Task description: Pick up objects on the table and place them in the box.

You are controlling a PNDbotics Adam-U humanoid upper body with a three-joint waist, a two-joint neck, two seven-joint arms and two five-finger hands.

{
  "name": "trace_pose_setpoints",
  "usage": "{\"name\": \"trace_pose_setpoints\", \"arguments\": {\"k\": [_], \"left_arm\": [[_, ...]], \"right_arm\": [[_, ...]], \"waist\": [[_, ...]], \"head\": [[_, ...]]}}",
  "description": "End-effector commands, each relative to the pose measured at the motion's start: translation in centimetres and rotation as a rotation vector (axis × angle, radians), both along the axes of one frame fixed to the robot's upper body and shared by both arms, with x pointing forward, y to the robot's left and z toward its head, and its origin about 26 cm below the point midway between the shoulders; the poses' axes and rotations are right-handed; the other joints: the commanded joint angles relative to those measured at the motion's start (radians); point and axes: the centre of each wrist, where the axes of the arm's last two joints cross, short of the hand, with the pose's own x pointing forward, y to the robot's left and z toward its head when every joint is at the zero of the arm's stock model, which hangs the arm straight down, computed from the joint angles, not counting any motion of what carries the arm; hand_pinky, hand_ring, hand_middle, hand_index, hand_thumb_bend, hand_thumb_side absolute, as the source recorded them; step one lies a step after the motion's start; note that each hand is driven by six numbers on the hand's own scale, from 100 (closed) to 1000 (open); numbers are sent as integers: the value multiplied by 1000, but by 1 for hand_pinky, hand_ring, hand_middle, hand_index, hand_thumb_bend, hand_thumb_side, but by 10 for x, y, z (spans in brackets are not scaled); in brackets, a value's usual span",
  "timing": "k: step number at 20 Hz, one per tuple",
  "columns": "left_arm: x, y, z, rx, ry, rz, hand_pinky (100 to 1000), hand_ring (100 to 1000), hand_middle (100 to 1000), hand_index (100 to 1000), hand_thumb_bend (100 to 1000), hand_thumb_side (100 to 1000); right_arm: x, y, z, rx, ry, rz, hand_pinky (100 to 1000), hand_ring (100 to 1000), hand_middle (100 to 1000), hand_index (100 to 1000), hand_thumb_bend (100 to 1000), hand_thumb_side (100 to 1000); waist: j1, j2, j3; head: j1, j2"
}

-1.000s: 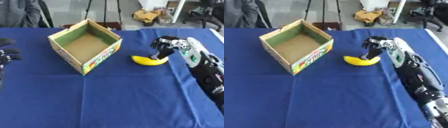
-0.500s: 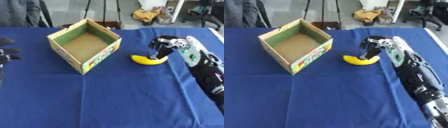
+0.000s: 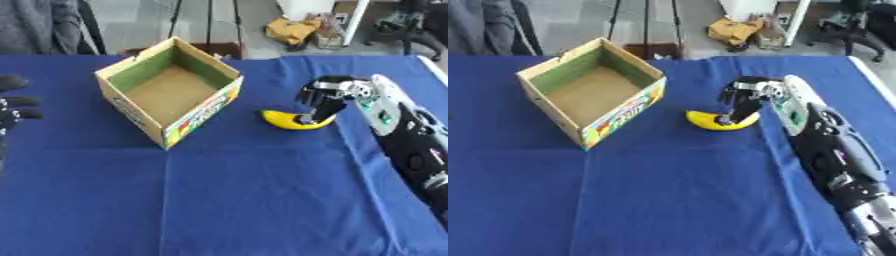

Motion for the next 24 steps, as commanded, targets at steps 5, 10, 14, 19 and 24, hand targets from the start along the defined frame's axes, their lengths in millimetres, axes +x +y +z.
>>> {"name": "trace_pose_setpoints", "arguments": {"k": [5, 10, 14, 19, 24], "left_arm": [[0, 2, 10, 12, -30, -9, 589, 617, 671, 722, 574, 1000], [0, 1, 11, 11, -34, -12, 589, 616, 670, 722, 574, 1000], [0, 1, 10, 10, -33, -12, 589, 616, 670, 722, 574, 1000], [0, 1, 10, 8, -33, -11, 589, 616, 670, 722, 574, 1000], [0, 1, 10, 6, -32, -11, 589, 616, 669, 722, 574, 1000]], "right_arm": [[1, -2, 6, -21, -23, -6, 709, 765, 739, 833, 351, 382], [1, 0, 1, -24, -21, -4, 708, 761, 736, 829, 350, 380], [1, 2, -3, -31, -12, -1, 706, 758, 732, 824, 344, 379], [0, 2, -9, -33, -9, -6, 701, 748, 715, 813, 334, 382], [0, 2, -12, -41, -13, -6, 698, 740, 705, 805, 325, 385]], "waist": [[11, -13, 5], [15, -10, 8], [16, -8, 9], [19, -8, 11], [21, -7, 11]], "head": [[-4, 5], [-7, 3], [-6, 3], [-7, 3], [-7, 4]]}}
